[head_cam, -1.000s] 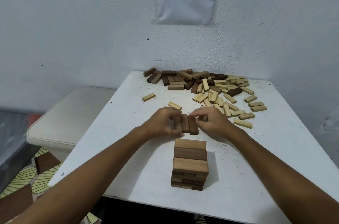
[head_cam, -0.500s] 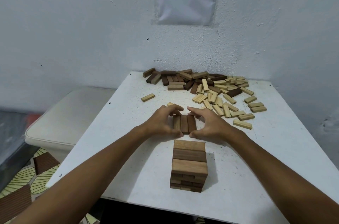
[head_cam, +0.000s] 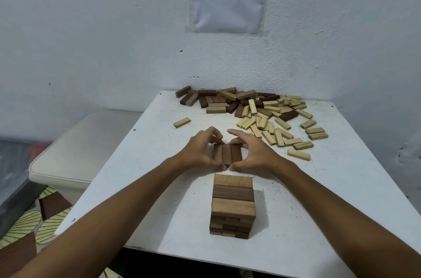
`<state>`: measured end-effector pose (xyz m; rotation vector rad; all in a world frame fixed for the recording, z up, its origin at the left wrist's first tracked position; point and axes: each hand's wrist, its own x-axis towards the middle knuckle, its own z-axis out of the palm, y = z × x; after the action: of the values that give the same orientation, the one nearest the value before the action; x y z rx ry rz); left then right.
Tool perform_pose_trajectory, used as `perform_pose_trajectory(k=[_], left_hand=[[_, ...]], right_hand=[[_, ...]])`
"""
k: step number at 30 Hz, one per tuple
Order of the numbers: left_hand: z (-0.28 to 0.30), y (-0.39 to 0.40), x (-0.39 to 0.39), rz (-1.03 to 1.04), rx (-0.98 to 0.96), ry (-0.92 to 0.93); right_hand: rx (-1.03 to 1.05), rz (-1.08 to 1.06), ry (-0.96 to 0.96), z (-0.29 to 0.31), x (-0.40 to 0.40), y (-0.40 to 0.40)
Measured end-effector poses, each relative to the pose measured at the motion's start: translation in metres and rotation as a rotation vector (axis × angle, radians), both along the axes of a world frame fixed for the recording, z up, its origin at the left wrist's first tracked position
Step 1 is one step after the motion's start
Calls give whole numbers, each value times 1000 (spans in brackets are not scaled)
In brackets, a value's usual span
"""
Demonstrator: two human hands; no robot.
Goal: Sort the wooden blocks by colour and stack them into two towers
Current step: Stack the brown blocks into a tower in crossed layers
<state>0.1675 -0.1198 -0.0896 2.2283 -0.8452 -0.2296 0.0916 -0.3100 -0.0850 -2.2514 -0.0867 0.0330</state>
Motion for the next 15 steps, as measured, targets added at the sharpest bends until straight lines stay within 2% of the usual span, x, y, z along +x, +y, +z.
perform_pose_trajectory(k=[8,15], left_hand=[[45,2,3,-52,-37,0],[87,14,-28,-63,-87,-32]], right_hand=[[-55,0,-81,36,5,-2],[-50,16,-166,79,-29,6]])
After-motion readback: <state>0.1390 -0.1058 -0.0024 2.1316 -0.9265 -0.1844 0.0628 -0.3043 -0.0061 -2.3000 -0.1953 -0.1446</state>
